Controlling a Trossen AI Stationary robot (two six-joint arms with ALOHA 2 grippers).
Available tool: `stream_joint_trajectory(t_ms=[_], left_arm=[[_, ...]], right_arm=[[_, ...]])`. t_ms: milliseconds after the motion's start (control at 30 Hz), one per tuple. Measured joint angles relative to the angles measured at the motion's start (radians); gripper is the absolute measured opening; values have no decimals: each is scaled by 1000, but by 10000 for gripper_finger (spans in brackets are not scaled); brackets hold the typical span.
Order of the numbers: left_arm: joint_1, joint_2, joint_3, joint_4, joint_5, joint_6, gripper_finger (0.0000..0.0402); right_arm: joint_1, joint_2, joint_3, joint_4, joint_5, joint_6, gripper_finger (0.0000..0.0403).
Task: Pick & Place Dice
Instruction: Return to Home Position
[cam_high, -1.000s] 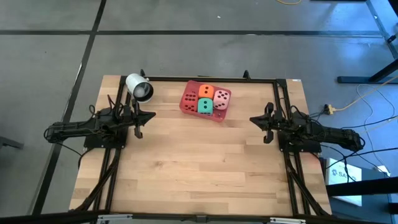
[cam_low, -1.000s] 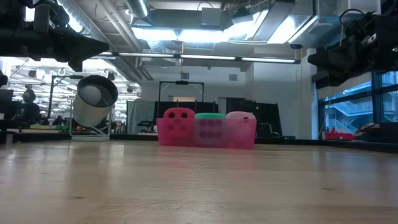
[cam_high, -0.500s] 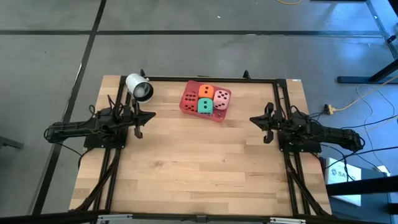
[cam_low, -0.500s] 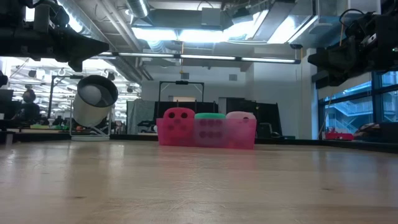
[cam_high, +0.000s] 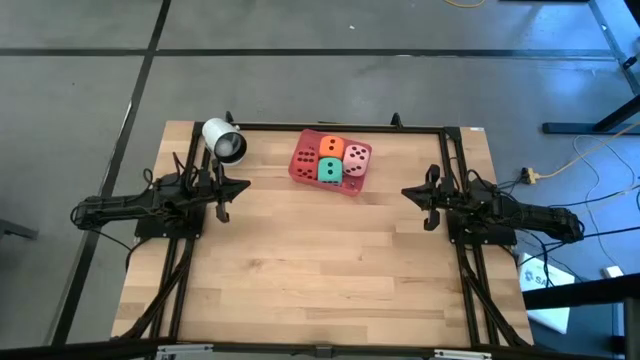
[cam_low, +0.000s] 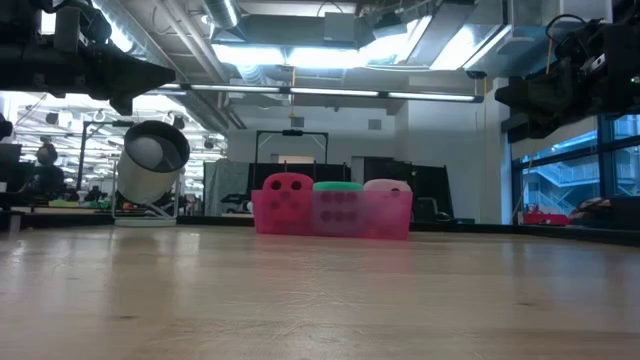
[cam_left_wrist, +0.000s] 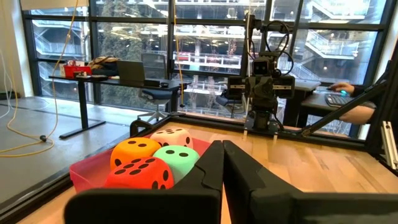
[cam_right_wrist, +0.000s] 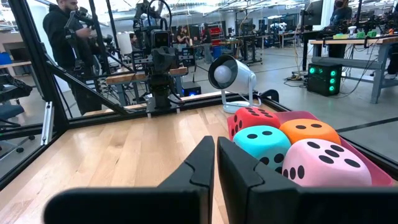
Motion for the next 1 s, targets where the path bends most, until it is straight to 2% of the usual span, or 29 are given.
stream_joint_trajectory(t_ms=[1000], left_arm=[[0, 0, 0, 0, 0, 0, 2]], right_arm=[[-14, 12, 0, 0, 0, 0, 22]])
